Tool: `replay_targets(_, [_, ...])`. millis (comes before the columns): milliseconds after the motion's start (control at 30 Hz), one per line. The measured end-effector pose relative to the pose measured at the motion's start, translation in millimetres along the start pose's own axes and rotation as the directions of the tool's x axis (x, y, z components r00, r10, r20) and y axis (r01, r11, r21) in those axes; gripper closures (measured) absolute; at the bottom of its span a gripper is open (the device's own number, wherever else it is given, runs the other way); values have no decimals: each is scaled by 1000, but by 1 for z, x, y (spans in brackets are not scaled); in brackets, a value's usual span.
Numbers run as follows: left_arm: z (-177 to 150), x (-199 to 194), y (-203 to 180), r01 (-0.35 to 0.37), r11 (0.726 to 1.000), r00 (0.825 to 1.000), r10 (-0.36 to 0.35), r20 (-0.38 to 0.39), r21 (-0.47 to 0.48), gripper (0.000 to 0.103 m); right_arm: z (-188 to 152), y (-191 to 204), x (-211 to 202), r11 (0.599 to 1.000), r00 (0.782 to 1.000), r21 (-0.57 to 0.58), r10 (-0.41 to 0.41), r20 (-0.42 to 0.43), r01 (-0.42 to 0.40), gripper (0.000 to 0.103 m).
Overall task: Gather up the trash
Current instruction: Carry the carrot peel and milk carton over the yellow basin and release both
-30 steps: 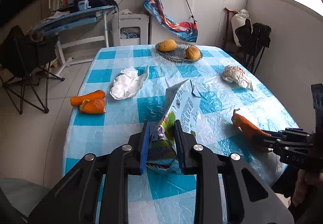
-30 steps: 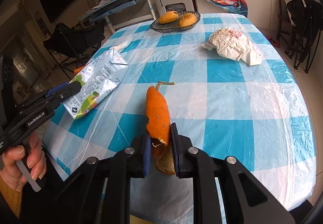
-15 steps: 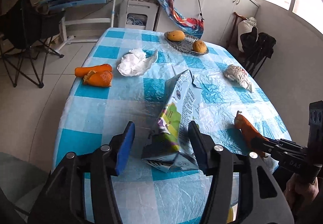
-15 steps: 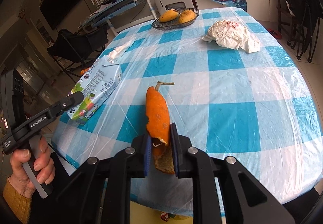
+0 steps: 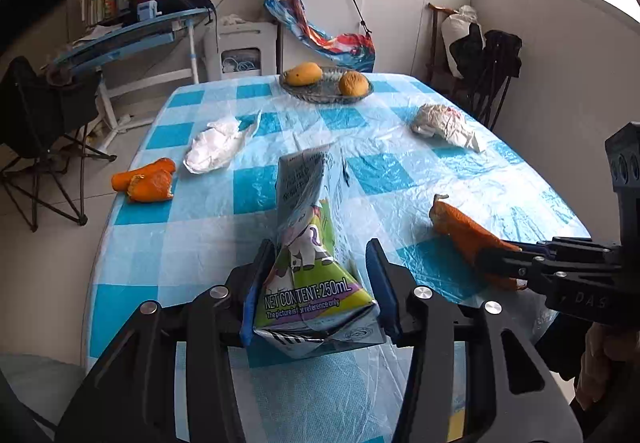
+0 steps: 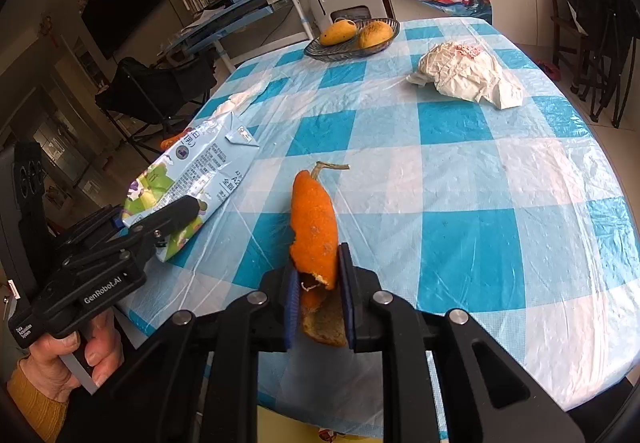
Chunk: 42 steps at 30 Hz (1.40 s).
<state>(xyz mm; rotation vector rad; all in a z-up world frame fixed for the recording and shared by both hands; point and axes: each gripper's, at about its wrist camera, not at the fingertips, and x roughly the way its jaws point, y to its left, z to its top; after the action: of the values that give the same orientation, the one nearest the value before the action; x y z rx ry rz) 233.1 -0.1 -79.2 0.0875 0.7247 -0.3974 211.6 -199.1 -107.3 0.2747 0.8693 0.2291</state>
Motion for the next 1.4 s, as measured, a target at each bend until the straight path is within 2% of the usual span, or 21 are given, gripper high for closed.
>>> replay_targets(233, [2,-31,10,19,997,998,-13,68,-77,59,1,8,-16,999,999,-19,30,31,-29,87])
replay_targets(533, [-26,-81,6,38,991,996,-27,88,-127,59,-26,25,-52,994,993,-12,109,49,-109,88])
replay_targets(700, [-49,-108,-4,42,991,996,-32,79,-124,59,-61,42,-72,987,988,-25,156,-1,-156,88])
replay_targets(900, [-70,-128,-11,39,990,997,-30,66,-139,59,-102,59,-73,984,978,-47,168,-120,-175,88])
replay_targets(967, [-75,-135,-13,57,987,997,-47,65,-153,60,-112,60,-69,985,973,-46,157,-171,-167,83])
replay_targets(1033, [-81,-144,-15,75,984,996,-65,63,-161,60,-115,58,-71,988,976,-36,142,-163,-150,78])
replay_targets(1067, [-85,-148,-17,84,983,995,-75,59,-164,60,-113,57,-72,989,978,-29,140,-155,-146,75])
replay_targets(1133, [-92,-154,-20,95,982,995,-89,47,-164,61,-111,51,-78,992,985,-6,124,-122,-125,63])
replay_targets(1233, [-102,-149,-31,121,982,992,-125,-14,-146,61,-110,38,-85,992,989,49,119,-83,-115,60])
replay_targets(1300, [-110,-135,-42,134,984,985,-145,-90,-116,61,-108,29,-86,990,990,85,122,-67,-116,60])
replay_targets(1400, [-120,-121,-52,126,988,979,-139,-152,-89,60,-107,22,-91,987,991,111,124,-43,-118,59])
